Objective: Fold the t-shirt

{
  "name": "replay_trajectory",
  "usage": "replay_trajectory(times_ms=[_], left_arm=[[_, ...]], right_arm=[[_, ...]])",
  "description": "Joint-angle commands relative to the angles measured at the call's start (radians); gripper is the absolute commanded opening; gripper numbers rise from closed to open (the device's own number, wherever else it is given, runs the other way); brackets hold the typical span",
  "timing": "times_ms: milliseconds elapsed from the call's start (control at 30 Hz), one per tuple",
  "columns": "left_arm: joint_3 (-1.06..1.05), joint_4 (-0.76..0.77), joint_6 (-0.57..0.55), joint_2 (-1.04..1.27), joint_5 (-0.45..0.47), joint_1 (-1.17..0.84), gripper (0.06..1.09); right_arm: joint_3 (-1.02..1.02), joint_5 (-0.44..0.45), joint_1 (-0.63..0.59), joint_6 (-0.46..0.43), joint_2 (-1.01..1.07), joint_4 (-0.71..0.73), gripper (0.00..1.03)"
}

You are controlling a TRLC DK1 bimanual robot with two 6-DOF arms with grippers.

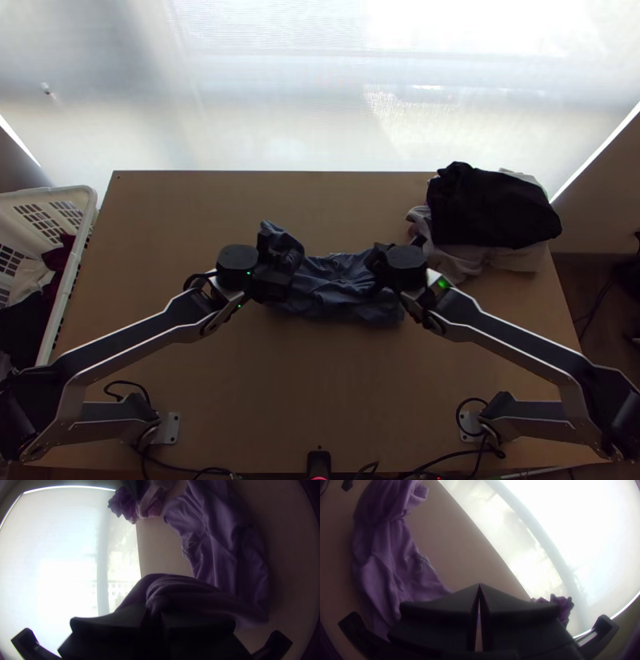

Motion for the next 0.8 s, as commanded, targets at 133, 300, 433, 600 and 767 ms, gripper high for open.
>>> replay_trajectory(times_ms=[133,300,433,600,767], left_arm=[[0.095,0.048,0.056,0.121,-0.025,-0.176,0.16],[0.193,0.051,0.085,0.225,-0.025,-0.241,0.16],[0.296,0.051,0.084,0.314,-0.023,-0.277,0.16],[0.394,0.052,0.059,0.412,-0.023,-0.319,0.16],[0.463,0.052,0.035,0.477,-0.025,-0.353,0.16]], right_arm=[[-0.153,0.0,-0.115,0.005,-0.239,-0.09,0.03],[-0.196,0.0,-0.142,0.033,-0.319,-0.139,0.03],[-0.239,0.0,-0.183,0.051,-0.379,-0.17,0.03],[-0.268,0.0,-0.267,0.056,-0.44,-0.203,0.03],[-0.283,0.0,-0.327,0.051,-0.479,-0.225,0.03]])
